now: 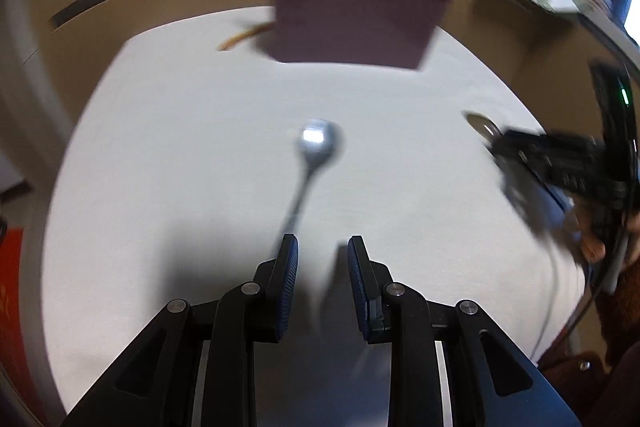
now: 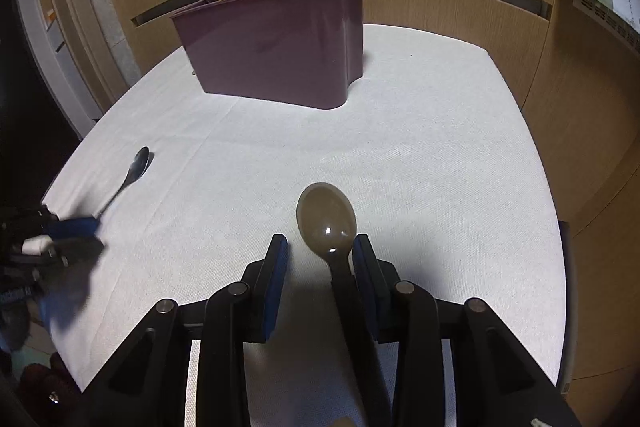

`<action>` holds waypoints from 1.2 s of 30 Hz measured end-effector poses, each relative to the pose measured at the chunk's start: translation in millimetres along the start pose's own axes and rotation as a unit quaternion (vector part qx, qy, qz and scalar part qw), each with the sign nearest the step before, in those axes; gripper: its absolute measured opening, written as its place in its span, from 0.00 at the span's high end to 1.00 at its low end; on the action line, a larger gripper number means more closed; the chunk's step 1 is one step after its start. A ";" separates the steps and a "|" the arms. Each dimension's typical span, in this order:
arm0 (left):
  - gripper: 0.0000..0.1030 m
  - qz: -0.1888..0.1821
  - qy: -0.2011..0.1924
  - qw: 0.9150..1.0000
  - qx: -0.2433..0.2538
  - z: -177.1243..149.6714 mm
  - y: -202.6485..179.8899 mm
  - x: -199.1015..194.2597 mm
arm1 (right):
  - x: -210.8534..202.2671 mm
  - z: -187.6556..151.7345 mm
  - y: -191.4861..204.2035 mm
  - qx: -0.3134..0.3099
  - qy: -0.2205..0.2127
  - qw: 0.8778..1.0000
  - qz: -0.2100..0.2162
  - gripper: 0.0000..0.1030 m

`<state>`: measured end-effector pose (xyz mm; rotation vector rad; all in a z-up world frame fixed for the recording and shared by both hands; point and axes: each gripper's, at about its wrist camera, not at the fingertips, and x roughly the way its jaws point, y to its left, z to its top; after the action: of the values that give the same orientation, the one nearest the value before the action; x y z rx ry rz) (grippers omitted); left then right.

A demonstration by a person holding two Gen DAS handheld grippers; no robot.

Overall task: Organize utensils
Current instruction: 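Close the left tool on the metal spoon handle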

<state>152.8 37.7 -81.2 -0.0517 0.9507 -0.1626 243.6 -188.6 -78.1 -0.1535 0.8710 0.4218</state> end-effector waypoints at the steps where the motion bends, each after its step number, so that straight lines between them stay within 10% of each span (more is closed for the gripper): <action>1: 0.74 0.002 -0.005 1.000 -0.010 2.6 6.0 -0.7 | -0.2 -1.1 1.8 -0.004 -0.001 1.000 -0.004 0.68; 14: 0.74 -0.035 0.022 0.993 0.112 60.5 -12.3 43.5 | 4.0 1.9 6.6 -0.032 0.025 0.998 0.042 0.39; 21: 0.70 -0.029 0.020 0.991 0.128 53.6 -5.8 37.2 | 11.2 12.2 -3.0 -0.043 0.004 0.999 -0.010 0.72; 36: 0.63 -0.030 0.043 0.989 0.136 75.2 -17.8 51.6 | -28.3 12.3 16.4 -0.022 -0.050 0.998 0.005 0.72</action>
<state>241.3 9.8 -77.0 0.1797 1.0054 -0.3507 229.4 -178.5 -47.9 -0.1669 0.7642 0.4550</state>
